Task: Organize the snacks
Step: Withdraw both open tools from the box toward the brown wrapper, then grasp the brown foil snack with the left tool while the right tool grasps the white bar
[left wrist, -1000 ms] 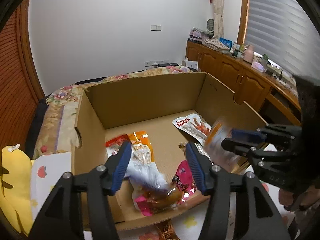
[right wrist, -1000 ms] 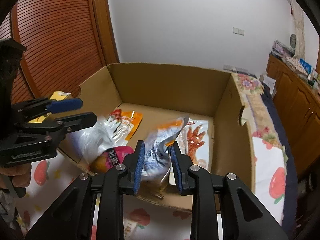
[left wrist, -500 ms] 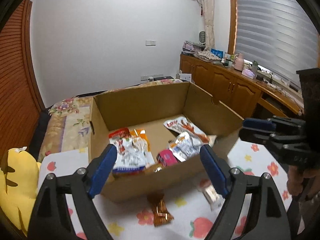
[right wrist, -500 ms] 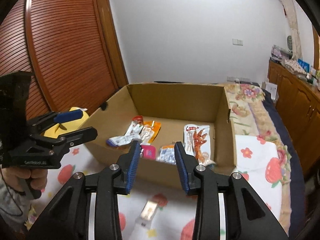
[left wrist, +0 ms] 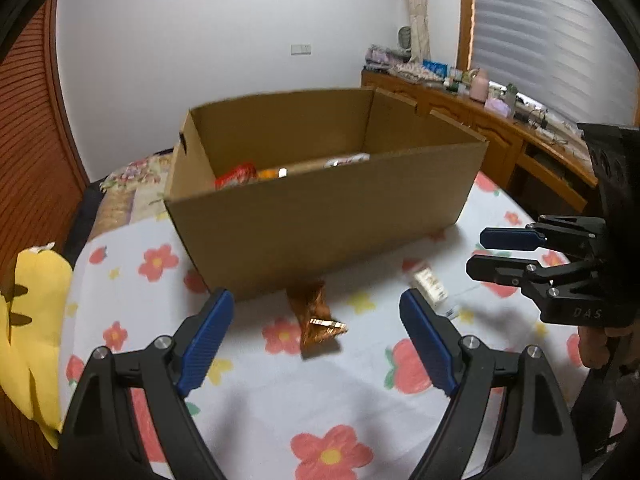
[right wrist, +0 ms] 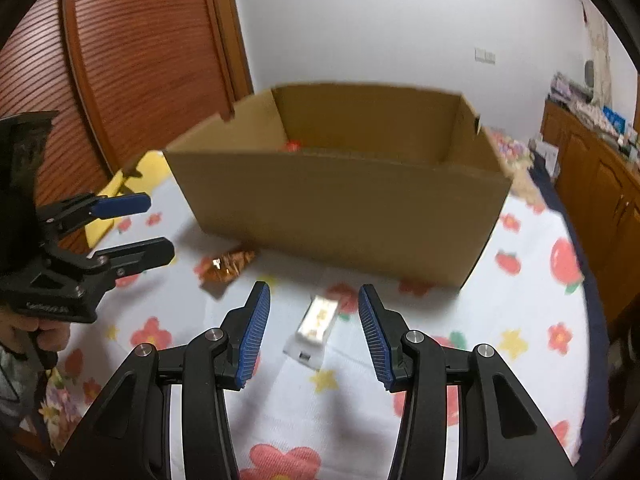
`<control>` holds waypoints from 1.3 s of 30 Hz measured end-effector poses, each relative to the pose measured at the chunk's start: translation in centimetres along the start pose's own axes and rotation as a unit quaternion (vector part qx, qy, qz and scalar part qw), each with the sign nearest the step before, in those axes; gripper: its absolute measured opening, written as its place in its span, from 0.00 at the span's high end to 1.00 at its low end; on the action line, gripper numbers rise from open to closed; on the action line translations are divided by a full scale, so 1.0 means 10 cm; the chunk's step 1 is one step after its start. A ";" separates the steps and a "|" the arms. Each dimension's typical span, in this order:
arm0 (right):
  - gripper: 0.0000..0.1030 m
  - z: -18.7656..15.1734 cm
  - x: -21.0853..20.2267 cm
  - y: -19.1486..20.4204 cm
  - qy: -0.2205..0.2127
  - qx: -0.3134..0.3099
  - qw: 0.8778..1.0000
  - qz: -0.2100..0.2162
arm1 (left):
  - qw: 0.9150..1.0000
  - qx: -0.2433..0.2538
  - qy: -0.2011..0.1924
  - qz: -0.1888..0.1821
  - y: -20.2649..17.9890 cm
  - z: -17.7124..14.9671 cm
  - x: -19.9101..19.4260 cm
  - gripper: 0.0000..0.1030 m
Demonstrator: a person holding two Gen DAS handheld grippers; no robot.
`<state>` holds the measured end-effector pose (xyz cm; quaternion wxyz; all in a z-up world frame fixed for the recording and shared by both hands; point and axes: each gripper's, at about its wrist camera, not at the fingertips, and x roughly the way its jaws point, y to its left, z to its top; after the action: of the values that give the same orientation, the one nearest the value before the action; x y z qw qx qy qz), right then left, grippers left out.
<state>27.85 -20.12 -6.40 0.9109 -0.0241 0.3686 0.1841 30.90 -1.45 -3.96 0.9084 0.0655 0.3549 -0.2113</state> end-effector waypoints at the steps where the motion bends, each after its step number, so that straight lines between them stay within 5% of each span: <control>1: 0.55 -0.02 0.06 0.00 0.007 0.003 1.000 0.001 | 1.000 -0.006 0.008 -0.001 0.01 -0.04 0.05 0.17; 11: 0.55 -0.09 0.52 0.00 0.060 0.007 0.998 -0.007 | 0.998 -0.035 0.056 -0.004 0.08 -0.20 0.41 0.17; 14: 0.56 -0.13 0.59 0.01 0.070 0.006 0.997 -0.015 | 0.997 -0.045 0.064 -0.010 0.12 -0.20 0.51 0.24; 17: 0.63 -0.16 0.64 0.01 0.079 0.005 0.997 -0.016 | 0.996 -0.057 0.071 -0.018 0.14 -0.20 0.57 0.41; 21: 0.68 -0.16 0.64 0.02 0.078 0.001 0.997 -0.021 | 0.994 -0.078 0.078 -0.024 0.16 -0.19 0.65 0.48; 29: 0.80 -0.17 0.66 0.06 0.078 -0.011 0.996 -0.031 | 0.994 -0.076 0.079 -0.018 0.10 -0.12 0.74 0.48; 39: 0.81 -0.26 0.46 0.08 0.070 -0.016 0.997 -0.025 | 0.993 -0.083 0.086 -0.005 0.07 -0.12 0.83 0.62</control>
<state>28.87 -18.40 -11.31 0.8865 -0.0606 0.4282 0.1645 35.90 -3.28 -10.47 0.8756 0.0058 0.4484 -0.1792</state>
